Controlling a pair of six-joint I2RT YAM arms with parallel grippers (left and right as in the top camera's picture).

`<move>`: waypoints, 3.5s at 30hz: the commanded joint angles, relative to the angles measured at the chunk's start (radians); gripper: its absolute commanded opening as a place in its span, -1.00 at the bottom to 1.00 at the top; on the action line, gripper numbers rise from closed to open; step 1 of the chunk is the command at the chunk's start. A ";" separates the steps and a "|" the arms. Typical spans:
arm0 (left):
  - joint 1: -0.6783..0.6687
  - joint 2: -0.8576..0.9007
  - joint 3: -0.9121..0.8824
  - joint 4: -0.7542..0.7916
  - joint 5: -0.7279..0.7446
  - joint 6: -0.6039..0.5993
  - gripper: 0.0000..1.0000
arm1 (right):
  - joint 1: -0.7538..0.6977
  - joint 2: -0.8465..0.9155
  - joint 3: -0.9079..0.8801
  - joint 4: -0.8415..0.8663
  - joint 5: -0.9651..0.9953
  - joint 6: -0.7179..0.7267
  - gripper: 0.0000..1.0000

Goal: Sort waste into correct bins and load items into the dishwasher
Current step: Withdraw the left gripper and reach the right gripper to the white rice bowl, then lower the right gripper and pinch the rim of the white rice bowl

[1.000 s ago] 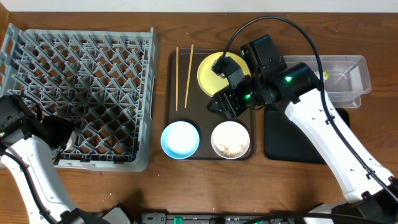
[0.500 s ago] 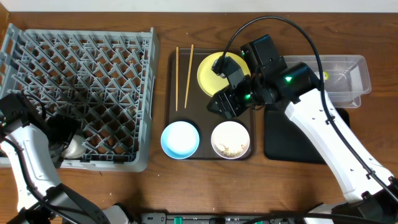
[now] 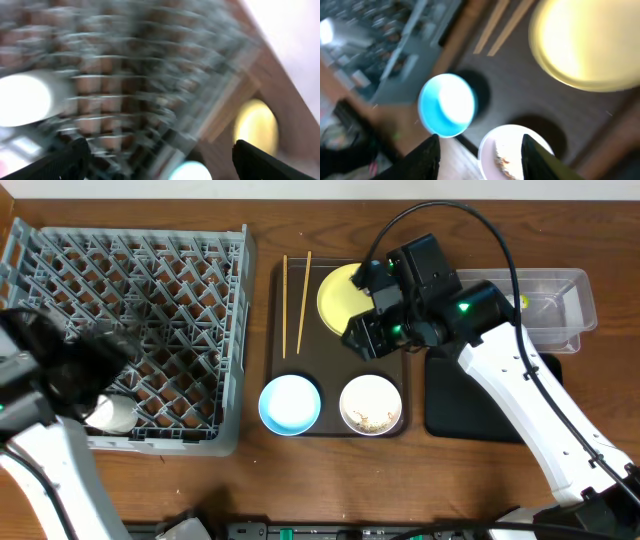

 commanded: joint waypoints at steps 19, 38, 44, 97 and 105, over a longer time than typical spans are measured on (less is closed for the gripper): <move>-0.543 -0.102 0.015 -0.082 0.025 0.241 0.87 | 0.027 0.171 -0.014 -0.180 0.264 0.266 -0.21; -0.543 -0.102 0.015 -0.083 0.025 0.240 0.96 | 0.031 0.271 -0.014 -0.020 0.140 0.131 -0.22; -0.543 -0.102 0.014 -0.082 0.025 0.240 0.96 | 0.039 0.271 -0.014 -0.170 0.170 0.014 -0.16; -0.543 -0.102 0.014 -0.082 0.025 0.240 0.96 | 0.281 0.140 -0.185 -0.008 0.348 0.339 -0.03; -0.543 -0.102 0.014 -0.082 0.025 0.241 0.96 | 0.283 0.140 -0.185 -0.005 0.350 0.340 -0.03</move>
